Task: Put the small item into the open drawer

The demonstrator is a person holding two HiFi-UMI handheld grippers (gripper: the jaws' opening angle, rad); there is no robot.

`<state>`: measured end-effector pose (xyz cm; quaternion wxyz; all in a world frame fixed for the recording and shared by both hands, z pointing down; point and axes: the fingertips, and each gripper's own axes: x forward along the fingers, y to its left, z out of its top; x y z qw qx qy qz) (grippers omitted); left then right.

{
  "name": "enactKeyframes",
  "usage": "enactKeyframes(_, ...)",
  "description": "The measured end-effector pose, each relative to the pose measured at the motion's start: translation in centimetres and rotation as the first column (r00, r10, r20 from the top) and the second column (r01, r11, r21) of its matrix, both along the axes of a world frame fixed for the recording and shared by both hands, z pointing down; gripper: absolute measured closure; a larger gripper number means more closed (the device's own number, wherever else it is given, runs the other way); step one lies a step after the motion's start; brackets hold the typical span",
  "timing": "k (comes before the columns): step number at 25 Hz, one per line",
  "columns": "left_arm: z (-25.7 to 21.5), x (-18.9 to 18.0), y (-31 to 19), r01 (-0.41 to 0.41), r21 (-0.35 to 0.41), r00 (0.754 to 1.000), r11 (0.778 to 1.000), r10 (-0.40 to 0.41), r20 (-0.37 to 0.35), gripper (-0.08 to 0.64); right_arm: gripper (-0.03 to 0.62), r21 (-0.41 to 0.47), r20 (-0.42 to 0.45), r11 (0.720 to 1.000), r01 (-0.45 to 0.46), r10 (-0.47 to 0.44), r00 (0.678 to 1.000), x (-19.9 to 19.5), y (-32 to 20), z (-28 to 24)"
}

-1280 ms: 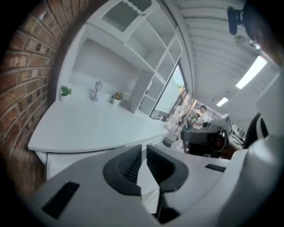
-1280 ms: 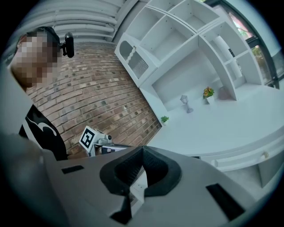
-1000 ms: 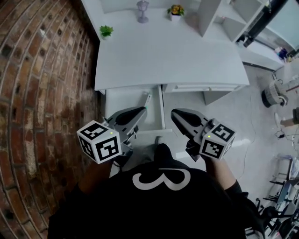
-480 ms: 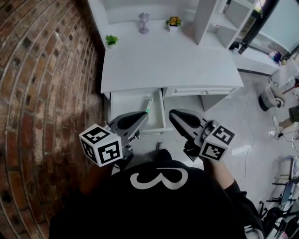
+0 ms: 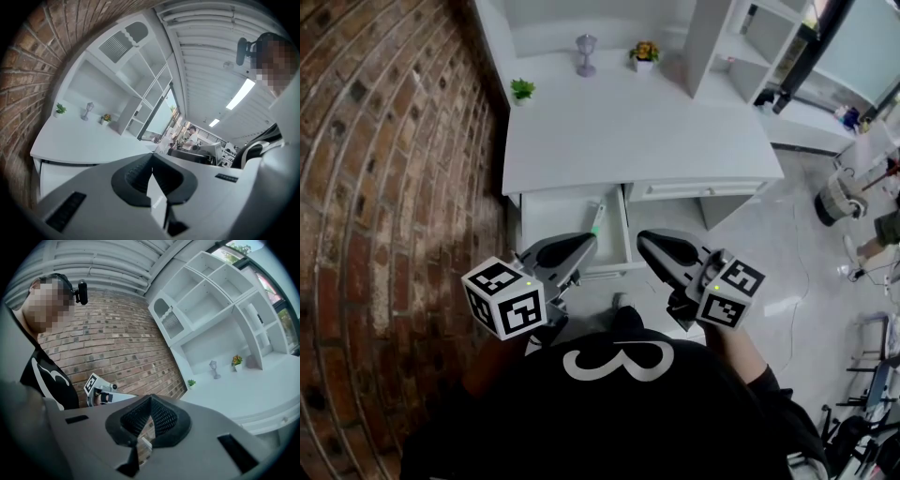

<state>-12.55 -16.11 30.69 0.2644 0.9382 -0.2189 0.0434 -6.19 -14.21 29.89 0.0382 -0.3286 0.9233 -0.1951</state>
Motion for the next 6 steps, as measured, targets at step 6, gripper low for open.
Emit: enactKeyframes(6, 0.5, 0.3, -0.35, -0.001, 0.003, 1.0, 1.0, 0.001, 0.014, 0.555, 0.584, 0.006, -0.018, 1.0, 0.025, -0.025, 1.0, -0.16, 0.0, 0.31)
